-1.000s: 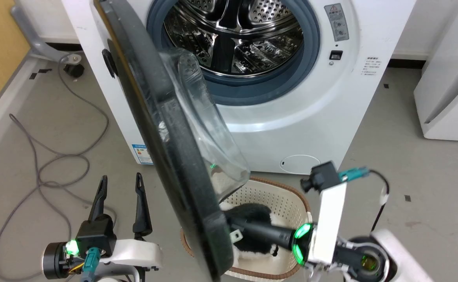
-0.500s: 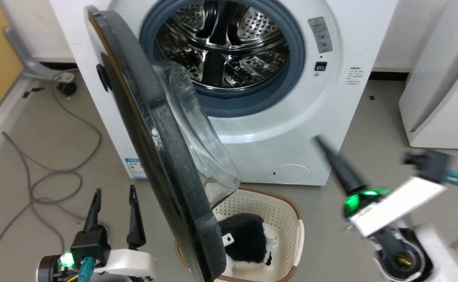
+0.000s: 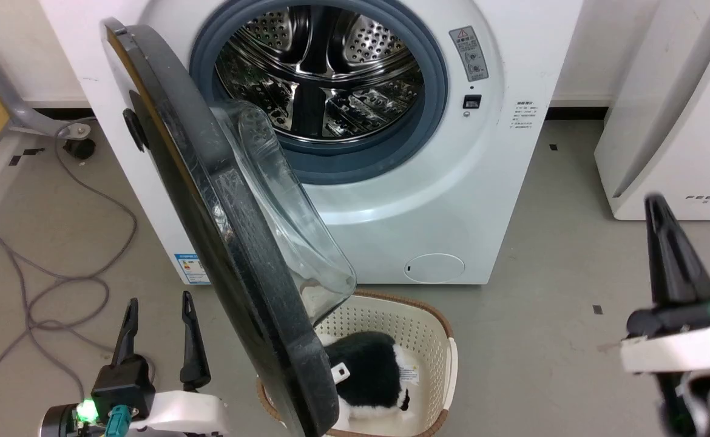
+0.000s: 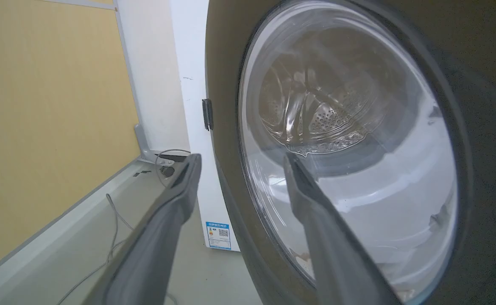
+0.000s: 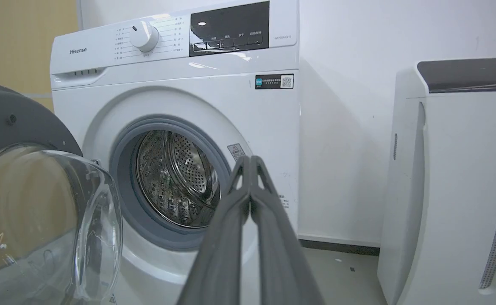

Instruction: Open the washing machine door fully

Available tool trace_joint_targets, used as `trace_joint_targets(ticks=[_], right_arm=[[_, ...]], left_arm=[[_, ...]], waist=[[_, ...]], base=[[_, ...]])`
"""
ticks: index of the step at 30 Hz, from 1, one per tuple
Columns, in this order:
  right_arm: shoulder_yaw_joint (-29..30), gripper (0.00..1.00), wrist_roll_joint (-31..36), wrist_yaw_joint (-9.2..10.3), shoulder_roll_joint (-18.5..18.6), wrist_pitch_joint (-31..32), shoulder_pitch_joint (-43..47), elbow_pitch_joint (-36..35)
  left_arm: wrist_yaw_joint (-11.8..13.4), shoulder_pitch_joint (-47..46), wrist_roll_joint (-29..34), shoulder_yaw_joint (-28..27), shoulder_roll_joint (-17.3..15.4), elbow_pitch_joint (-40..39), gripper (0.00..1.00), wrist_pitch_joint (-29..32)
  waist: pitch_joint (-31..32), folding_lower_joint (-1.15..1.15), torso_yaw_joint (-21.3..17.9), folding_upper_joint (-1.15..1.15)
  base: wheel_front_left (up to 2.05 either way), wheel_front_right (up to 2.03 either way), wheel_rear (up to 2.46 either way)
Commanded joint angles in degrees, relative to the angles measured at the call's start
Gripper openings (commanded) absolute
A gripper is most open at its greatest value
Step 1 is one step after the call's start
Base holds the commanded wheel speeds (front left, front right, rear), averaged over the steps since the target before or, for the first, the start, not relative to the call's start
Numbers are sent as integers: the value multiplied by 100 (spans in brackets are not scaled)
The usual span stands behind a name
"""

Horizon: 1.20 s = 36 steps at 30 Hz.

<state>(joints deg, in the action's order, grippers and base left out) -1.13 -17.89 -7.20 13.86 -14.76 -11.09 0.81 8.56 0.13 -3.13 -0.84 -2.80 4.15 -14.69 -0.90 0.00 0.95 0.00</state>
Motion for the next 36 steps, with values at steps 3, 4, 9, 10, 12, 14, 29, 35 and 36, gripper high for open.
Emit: trace_joint_targets(ticks=[3, 4, 9, 10, 12, 14, 29, 35, 36], right_arm=[[345, 0, 613, -29, -443, -22, 498, -148], [419, 0, 701, -29, -553, -22, 586, -168], [611, 0, 961, -29, -880, -23, 993, -139], [605, 0, 990, -29, -911, -23, 1053, -102], [565, 0, 1066, -29, -959, -23, 1174, -43], [521, 0, 1093, -29, -1006, -23, 1288, 8], [563, 100, 1265, -29, -1095, -23, 1590, 95], [563, 100, 1187, -29, -1097, -24, 1653, 62], [562, 100, 1190, -29, -1097, -24, 1666, 58]], left_arm=[[-7, 71, 34, -20, -8, -30, 100, -30], [-5, 68, 35, -17, -8, -33, 100, -30], [-4, 42, 35, 20, -8, -26, 100, -30], [-9, 31, 35, 28, -8, -21, 100, -30], [-16, 13, 36, 35, -8, -9, 100, -30], [-21, 4, 37, 37, -8, 5, 100, -30], [-58, 34, -3, 71, -8, 70, 100, -30], [-37, 30, -33, -19, -8, 65, 0, -30], [-40, 20, -23, -42, -8, 41, 0, -30]], waist=[[-41, 0, -16, 0], [-48, 0, -21, 0], [-88, 0, -23, 0], [-96, 0, -17, 0], [-102, 0, -12, 0], [-101, 0, -8, 0], [24, 0, 51, 0], [51, 0, 84, 0], [57, 0, 90, 0]], base=[[0, 0, 0], [0, 0, 0], [0, 0, 0], [0, 0, 0], [0, 0, 0], [0, 0, 0], [0, 0, 0], [0, 0, 0], [0, 0, 0]])
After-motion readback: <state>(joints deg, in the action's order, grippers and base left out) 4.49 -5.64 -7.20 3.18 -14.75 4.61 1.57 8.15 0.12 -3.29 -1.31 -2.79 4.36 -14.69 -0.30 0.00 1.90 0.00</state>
